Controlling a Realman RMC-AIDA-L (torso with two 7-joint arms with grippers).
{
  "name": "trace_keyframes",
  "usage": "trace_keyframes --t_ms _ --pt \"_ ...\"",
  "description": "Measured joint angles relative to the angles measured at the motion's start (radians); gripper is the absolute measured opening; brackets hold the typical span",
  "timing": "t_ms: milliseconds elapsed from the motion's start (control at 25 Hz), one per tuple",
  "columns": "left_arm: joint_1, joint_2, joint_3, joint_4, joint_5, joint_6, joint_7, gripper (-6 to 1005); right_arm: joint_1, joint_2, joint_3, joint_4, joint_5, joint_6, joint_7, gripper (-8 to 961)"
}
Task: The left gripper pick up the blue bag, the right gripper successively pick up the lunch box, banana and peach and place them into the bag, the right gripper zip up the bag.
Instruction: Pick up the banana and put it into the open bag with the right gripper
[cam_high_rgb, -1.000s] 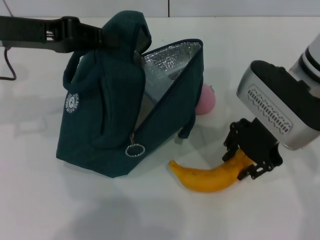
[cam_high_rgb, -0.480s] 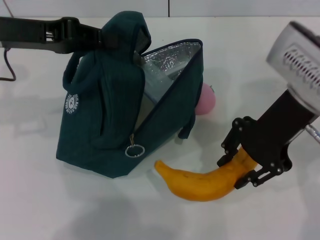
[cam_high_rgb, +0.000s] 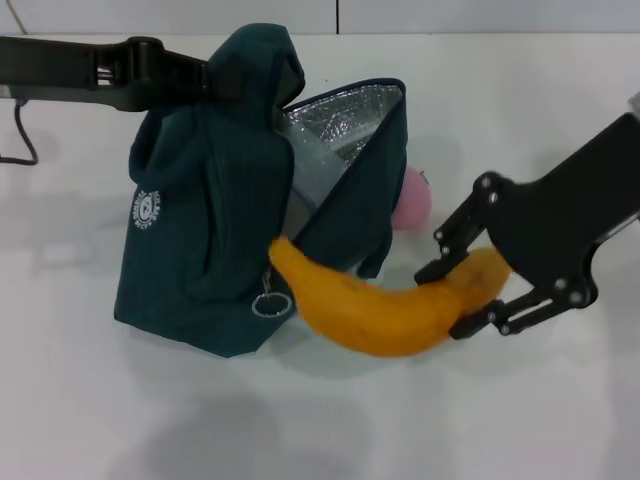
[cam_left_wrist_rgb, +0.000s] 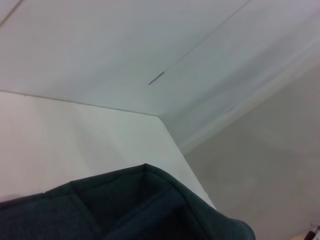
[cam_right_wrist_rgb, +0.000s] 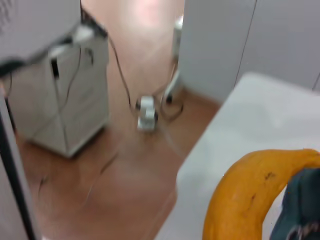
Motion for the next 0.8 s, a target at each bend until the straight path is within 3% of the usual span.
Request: trace_keyframes --t_ms 520,800 --pt "-0.012 0.009 0.001 -0.028 0.01 -0.008 -0.001 40 -0.023 -0.002 0.261 0.08 0.18 0.012 0.071 414" --pt "-0.005 0.011 0.0 -0.033 0.005 -0.008 0.0 40 -0.056 -0.004 0.299 0.199 0.331 0.124 0.142 413"
